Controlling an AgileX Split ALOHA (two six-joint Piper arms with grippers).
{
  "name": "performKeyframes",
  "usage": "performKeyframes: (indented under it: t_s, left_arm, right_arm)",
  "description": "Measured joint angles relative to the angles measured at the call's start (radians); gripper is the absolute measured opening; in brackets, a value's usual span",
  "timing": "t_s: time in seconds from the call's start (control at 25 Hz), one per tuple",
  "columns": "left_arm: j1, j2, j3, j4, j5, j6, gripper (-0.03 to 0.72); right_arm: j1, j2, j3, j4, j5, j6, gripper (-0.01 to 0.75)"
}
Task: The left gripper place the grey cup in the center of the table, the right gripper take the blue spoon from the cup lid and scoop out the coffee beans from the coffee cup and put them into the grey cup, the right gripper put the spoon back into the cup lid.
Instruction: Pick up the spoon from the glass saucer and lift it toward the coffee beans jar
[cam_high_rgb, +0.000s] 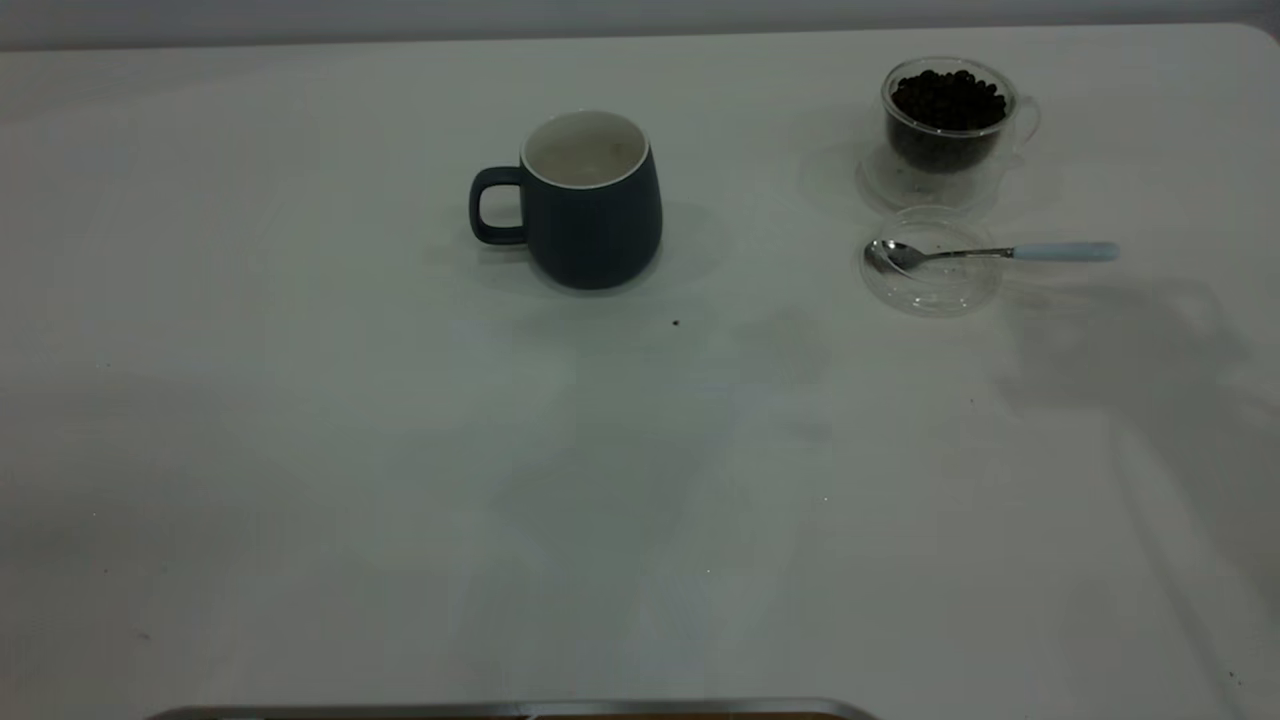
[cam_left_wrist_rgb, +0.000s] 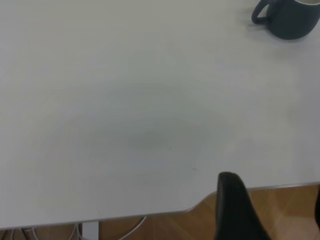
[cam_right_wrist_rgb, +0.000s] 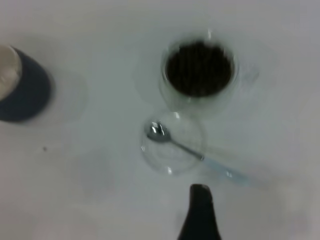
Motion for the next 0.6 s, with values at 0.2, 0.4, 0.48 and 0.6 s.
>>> performKeyframes:
  t_s: [0.2, 0.4, 0.48, 0.6]
  left_arm:
    - [0.0, 0.0, 0.0, 0.0, 0.0, 0.0, 0.451]
    - [0.0, 0.0, 0.0, 0.0, 0.0, 0.003, 0.451]
    - [0.0, 0.0, 0.0, 0.0, 0.001, 0.003, 0.451]
    - [0.0, 0.0, 0.0, 0.0, 0.001, 0.003, 0.451]
  right_arm:
    - [-0.166, 0.212, -0.026, 0.251, 0.044, -0.241, 0.627]
    - [-0.317, 0.387, -0.029, 0.615, 0.066, -0.603, 0.616]
    - [-0.357, 0.461, -0.033, 0.737, 0.066, -0.731, 0.611]
    - [-0.397, 0.576, -0.05, 0.889, 0.074, -0.891, 0.601]
